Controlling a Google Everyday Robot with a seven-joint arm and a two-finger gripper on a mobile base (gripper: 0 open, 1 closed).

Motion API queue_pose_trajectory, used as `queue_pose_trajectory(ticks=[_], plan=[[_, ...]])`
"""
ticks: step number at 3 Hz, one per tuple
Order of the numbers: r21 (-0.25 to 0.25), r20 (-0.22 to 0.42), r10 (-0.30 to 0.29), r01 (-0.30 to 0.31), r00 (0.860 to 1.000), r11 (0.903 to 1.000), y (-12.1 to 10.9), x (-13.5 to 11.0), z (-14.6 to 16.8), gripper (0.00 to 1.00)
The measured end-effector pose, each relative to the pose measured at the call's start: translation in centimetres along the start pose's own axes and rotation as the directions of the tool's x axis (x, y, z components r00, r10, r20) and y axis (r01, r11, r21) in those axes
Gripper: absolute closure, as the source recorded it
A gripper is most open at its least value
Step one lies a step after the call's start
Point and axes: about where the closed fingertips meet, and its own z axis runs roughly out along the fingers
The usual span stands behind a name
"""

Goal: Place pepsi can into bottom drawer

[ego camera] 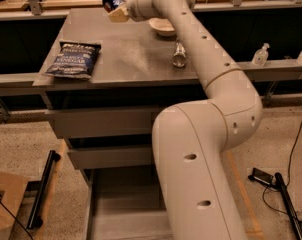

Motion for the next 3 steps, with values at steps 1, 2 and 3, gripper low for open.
queue_pose_trajectory(ticks=[1,2,3], plan=[[-0.05,-0.06,-0.072,0.069,0.996,0.9964,0.9,-3.4,-7.2,1.0],[-0.082,-0.162,-0.068,0.055,0.984,0.9951,2.4,-4.9,-15.0,1.0],[-0.067,-0.274,0.004,-0.023,0.962,0.9975,4.6,-4.9,-22.5,1.0]])
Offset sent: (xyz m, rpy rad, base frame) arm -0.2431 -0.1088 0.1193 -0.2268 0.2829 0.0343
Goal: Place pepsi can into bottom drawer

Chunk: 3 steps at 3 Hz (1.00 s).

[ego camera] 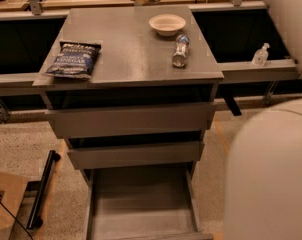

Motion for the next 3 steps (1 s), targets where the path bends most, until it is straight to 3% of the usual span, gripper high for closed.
queue_pose_trajectory(ticks=[1,2,3], plan=[[-0.001,-0.01,0.002,-0.002,1.0,1.0,2.2,-0.4,-3.0,1.0],[-0.001,-0.01,0.001,-0.001,1.0,1.0,2.2,-0.4,-3.0,1.0],[-0.109,-0.046,0.015,-0.02,0.999,0.9938,4.5,1.7,-0.5,1.0]])
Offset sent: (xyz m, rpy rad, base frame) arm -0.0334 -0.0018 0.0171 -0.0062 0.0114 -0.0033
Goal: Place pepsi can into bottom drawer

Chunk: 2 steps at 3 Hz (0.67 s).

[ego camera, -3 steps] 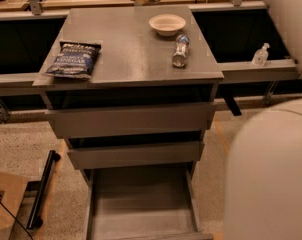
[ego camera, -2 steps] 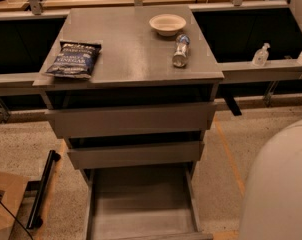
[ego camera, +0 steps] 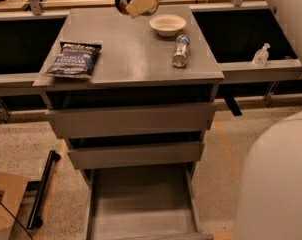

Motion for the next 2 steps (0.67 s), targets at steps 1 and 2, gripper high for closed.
queue_pose_trajectory(ticks=[1,2], plan=[[-0.099,-0.01,0.045,-0.046,0.999,0.9941,3.1,2.4,1.2,1.0],[-0.166,-0.038,0.088,-0.093,0.995,0.9817,7.0,5.3,1.4,1.0]])
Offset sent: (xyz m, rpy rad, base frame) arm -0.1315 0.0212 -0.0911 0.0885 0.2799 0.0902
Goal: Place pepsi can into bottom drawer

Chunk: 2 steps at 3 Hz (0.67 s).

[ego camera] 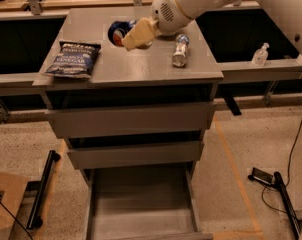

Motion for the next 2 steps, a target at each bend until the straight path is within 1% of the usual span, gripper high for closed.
queue_pose_trajectory(ticks=[1,2], plan=[[-0.041,-0.008,0.046,-0.046,0.999,0.9981,4.6,2.4,-0.6,1.0],[-0.072,-0.021,0.091,-0.092,0.996,0.9931,8.9,4.7,-0.6,1.0]])
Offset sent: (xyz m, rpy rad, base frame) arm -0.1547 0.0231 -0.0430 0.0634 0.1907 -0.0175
